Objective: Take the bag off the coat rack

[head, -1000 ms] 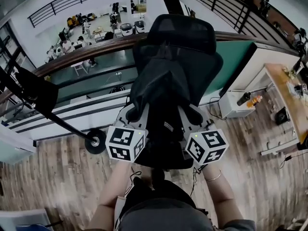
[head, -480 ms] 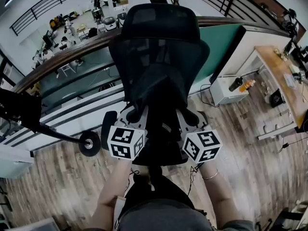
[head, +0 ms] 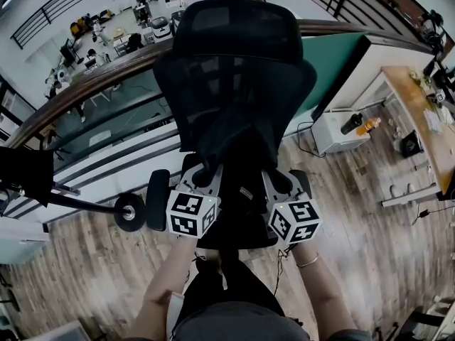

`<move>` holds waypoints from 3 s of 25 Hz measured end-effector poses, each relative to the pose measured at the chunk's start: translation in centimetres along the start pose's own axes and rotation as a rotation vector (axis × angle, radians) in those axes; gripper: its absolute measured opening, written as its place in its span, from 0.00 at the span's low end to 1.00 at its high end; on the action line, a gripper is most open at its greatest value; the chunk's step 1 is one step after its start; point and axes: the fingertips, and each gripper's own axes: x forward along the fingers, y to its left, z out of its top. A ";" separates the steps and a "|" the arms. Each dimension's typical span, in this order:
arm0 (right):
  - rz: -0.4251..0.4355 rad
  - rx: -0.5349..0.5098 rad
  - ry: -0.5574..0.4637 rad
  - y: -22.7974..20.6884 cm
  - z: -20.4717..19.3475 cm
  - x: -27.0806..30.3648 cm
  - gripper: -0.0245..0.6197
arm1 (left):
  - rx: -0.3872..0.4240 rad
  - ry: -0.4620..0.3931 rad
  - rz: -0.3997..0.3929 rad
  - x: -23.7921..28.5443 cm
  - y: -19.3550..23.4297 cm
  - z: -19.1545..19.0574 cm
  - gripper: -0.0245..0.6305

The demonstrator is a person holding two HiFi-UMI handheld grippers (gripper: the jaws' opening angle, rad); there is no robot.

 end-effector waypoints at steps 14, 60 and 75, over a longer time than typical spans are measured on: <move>-0.029 -0.009 0.096 -2.4 -5.5 5.6 0.09 | -0.066 0.085 -0.006 4.2 3.7 -5.3 0.08; -0.084 0.002 0.281 -4.5 -12.2 12.5 0.36 | -0.119 0.311 0.147 9.1 10.3 -13.3 0.32; -0.118 -0.002 0.188 -3.1 -9.2 7.0 0.35 | -0.146 0.177 0.194 3.0 9.6 -10.1 0.37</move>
